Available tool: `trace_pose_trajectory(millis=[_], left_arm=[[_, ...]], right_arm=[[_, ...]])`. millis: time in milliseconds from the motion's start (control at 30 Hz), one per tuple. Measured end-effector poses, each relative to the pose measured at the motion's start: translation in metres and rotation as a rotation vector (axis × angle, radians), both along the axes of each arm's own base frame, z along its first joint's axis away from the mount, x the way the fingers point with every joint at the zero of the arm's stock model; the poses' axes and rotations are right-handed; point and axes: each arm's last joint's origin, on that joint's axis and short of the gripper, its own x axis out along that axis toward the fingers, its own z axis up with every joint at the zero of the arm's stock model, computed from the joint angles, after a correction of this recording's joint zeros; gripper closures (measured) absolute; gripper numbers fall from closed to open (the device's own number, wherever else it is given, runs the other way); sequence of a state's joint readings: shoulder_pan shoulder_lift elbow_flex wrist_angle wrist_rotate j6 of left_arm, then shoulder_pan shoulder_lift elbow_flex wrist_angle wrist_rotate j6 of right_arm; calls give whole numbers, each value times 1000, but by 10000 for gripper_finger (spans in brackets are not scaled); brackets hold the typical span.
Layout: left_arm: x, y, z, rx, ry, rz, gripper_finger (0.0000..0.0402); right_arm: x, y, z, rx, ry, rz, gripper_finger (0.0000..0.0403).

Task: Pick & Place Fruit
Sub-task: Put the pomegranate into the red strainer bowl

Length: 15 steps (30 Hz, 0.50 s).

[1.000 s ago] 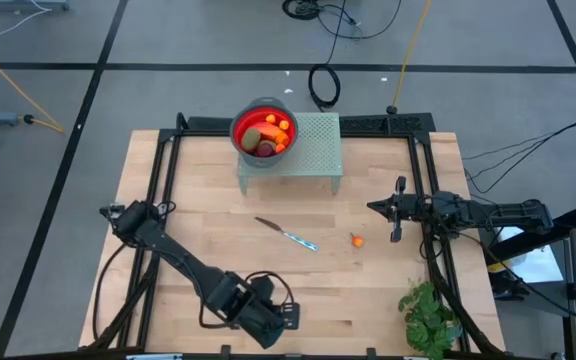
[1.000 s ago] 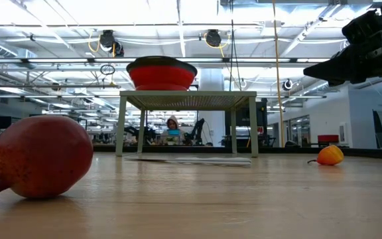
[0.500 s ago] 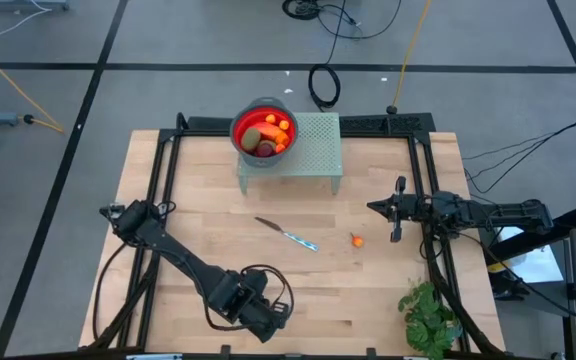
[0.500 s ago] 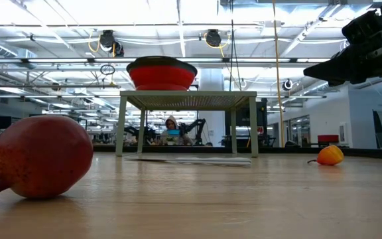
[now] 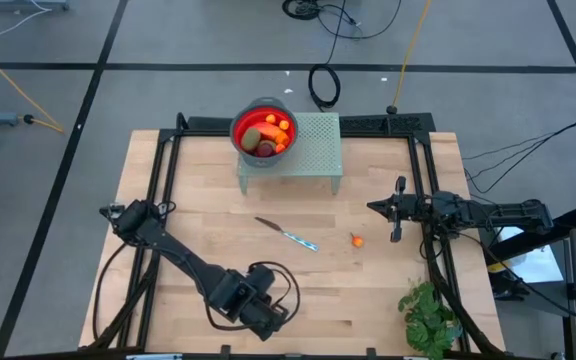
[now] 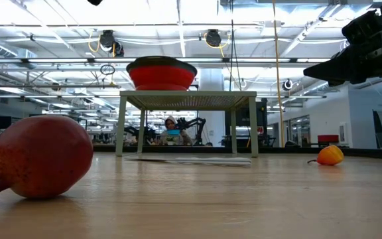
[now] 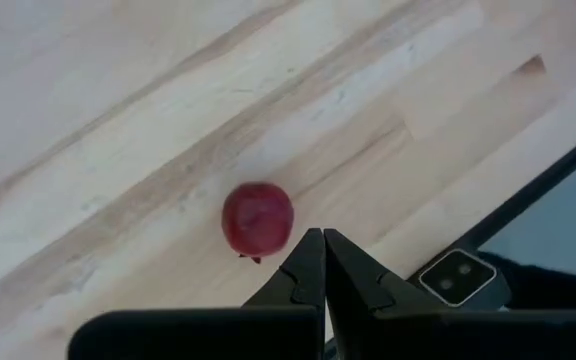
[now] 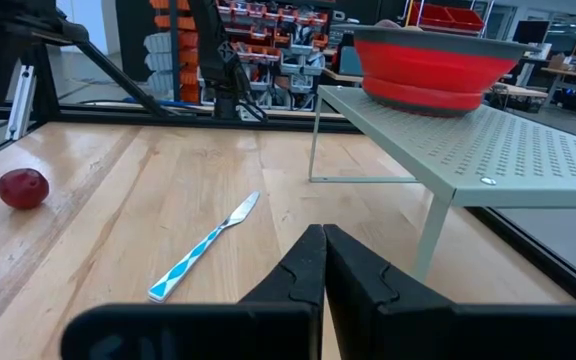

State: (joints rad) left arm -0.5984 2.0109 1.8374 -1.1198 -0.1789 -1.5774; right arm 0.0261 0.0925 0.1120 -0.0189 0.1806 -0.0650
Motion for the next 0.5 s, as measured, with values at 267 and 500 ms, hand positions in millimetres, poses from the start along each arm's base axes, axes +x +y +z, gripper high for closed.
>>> trace_pose_trajectory(millis=[267,500], left_arm=[[1,-1,0,-23,7,-81,394],[1,-1,1,-30,8,-60,346]], right_arm=[[0,0,0,0,0,-1,403],[0,0,0,0,1,-1,403]])
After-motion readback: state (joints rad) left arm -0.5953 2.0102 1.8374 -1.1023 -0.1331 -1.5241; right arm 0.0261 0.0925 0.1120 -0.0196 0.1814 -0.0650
